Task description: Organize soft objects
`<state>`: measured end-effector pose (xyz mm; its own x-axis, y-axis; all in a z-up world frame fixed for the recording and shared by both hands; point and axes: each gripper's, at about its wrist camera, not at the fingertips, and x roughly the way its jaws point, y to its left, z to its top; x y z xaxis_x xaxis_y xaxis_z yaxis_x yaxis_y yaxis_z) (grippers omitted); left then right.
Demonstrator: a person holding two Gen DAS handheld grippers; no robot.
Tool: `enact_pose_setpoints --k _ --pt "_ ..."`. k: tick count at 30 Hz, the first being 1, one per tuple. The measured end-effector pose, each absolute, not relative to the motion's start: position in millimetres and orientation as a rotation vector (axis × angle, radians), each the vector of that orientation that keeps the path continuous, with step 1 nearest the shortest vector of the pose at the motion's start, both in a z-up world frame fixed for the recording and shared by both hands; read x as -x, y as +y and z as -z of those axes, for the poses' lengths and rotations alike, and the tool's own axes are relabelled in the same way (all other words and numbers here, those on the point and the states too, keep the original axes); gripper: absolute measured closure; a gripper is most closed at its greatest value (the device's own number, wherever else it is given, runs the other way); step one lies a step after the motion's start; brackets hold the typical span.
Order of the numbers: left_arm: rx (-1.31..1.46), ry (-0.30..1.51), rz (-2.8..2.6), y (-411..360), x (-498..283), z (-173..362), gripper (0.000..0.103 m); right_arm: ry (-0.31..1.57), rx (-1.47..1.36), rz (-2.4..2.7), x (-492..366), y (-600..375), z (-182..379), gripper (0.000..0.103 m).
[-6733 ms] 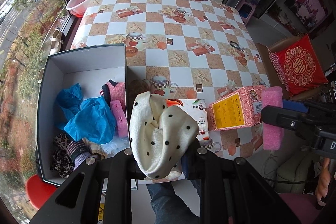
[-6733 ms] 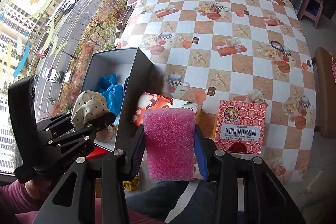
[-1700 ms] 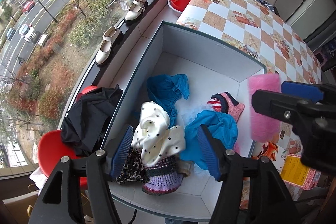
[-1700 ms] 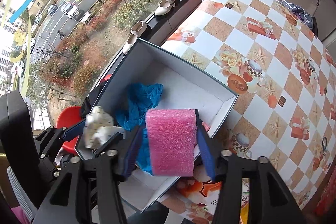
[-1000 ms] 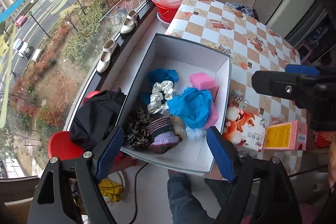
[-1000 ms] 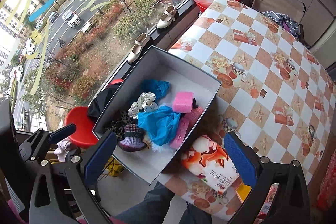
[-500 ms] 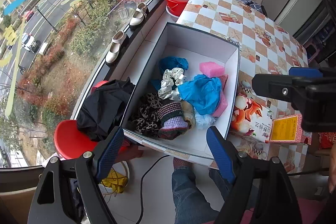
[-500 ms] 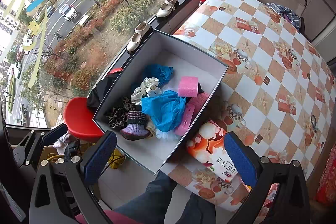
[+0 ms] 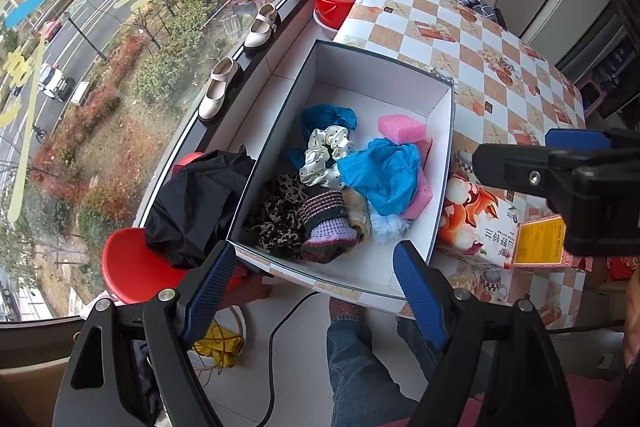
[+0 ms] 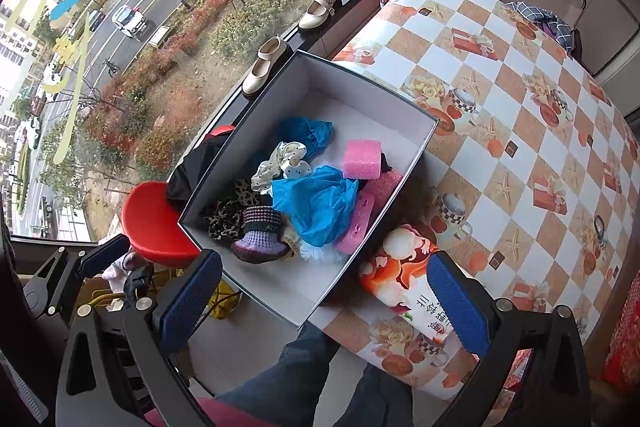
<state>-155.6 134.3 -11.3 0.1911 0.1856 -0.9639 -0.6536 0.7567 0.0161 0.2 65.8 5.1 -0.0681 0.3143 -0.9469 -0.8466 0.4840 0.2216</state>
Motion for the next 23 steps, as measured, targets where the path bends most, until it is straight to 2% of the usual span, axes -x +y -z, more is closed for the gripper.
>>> enact_pose_setpoints --k 18,23 --pt "0.453 1.274 -0.618 137.9 154.0 17.5 0.019 1.334 0.539 -1.036 2.4 69.9 -1.0 0.0" --pt "0.46 1.198 -0.545 138.5 155.4 8.7 0.019 1.341 0.532 -1.024 -0.7 70.3 1.0 0.0"
